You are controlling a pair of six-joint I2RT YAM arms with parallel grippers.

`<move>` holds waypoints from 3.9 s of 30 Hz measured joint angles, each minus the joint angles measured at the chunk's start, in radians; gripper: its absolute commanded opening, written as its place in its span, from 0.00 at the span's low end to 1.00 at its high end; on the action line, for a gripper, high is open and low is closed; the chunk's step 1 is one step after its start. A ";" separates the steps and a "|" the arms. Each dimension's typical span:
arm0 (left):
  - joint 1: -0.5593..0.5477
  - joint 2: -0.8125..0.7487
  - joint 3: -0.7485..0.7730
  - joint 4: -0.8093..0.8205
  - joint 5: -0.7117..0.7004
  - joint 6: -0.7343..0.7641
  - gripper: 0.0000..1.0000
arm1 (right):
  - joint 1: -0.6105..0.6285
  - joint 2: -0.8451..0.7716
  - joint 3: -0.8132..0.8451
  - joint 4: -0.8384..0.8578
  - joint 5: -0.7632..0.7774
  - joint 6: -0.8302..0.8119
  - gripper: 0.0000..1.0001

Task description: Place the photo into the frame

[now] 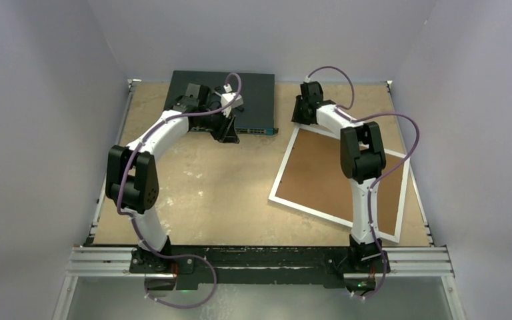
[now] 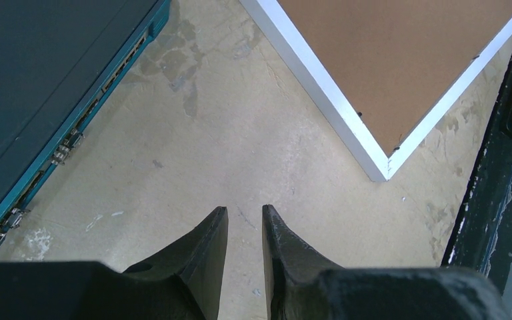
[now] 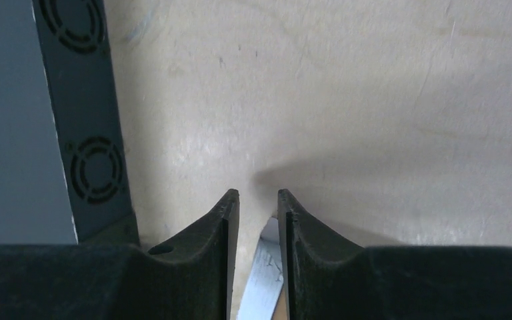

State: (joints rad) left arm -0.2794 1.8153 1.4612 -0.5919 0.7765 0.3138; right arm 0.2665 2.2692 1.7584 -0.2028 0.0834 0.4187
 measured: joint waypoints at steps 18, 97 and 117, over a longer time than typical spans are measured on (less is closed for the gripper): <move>0.005 -0.049 -0.020 0.006 0.003 0.000 0.25 | 0.164 -0.165 -0.152 -0.064 -0.151 0.100 0.85; -0.022 -0.014 -0.242 0.024 -0.134 0.140 0.32 | -0.368 -0.672 -0.890 0.071 -0.060 0.343 0.87; 0.130 -0.054 -0.323 -0.197 -0.057 0.312 0.43 | -0.492 -0.598 -0.702 0.058 -0.341 0.047 0.46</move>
State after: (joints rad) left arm -0.1493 1.7611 1.1385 -0.7891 0.7193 0.6262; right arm -0.2256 1.6711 1.0561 -0.1448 -0.2581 0.4660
